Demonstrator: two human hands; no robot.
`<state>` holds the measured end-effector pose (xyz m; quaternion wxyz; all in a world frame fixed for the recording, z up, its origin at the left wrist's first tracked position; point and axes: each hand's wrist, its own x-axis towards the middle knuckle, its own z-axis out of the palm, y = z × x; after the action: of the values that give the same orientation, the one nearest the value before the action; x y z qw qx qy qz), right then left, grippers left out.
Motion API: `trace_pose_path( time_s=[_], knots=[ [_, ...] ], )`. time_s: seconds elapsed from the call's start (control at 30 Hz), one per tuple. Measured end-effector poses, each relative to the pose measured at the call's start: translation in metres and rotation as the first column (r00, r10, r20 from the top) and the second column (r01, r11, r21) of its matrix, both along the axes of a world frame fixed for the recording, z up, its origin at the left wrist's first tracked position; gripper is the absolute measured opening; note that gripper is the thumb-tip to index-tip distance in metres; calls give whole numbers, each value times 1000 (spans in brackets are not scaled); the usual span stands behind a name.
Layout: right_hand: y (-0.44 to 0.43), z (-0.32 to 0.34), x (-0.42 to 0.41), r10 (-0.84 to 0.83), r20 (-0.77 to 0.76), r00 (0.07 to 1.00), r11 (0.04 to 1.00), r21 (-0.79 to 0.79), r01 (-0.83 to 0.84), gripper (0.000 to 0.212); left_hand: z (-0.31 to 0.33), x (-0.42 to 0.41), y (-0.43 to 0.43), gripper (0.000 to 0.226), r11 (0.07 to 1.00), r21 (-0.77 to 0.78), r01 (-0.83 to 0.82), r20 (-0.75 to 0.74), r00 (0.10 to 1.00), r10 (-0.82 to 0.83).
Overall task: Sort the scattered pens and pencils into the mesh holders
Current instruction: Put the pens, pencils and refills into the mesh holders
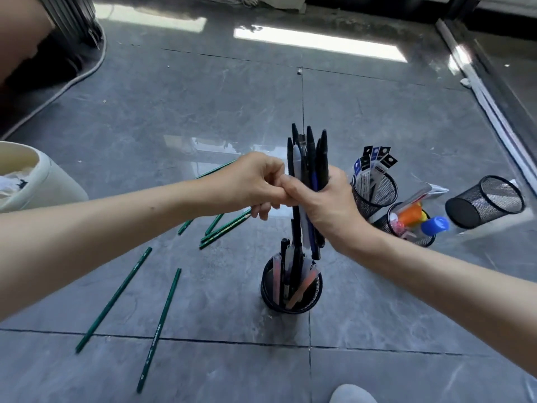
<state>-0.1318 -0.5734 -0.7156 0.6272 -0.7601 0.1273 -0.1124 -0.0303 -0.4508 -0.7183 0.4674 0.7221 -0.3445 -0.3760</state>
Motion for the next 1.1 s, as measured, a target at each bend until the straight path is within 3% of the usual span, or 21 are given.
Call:
trace_pose_path(
  time_s=[0.2,0.4,0.47,0.57,0.63,0.73,0.8,0.93,1.1],
  knots=[
    [25,3,-30,-58,104,993,997,-49,64,12,10,-19,21,15,997,28,71,6,997,-71],
    [46,-31,-59,-138,72,988,985,-98,144,20,-3,-37,30,24,976,155,153,247,950,-188],
    [49,-39,-64,-141,102,985,980,-125,153,12,-10,-42,31,22,967,194,163,303,928,-217],
    [52,-46,-68,-106,124,987,977,-174,127,40,-21,-46,34,7,960,188,208,367,892,-265],
    [52,-52,-72,-79,126,989,962,-252,109,49,-26,-49,35,41,961,139,237,458,846,-275],
    [49,-64,-78,-77,101,992,905,-411,112,21,-36,-53,34,59,950,110,292,583,755,-300],
    [48,-72,-80,-108,82,991,874,-468,134,25,-39,-54,35,55,952,130,279,590,750,-300],
    [42,-75,-77,-138,58,989,860,-487,149,45,-41,-51,30,17,948,204,245,560,765,-319],
    [31,-73,-77,-115,47,992,918,-376,124,39,-39,-52,25,23,931,232,283,528,767,-365]
  ],
)
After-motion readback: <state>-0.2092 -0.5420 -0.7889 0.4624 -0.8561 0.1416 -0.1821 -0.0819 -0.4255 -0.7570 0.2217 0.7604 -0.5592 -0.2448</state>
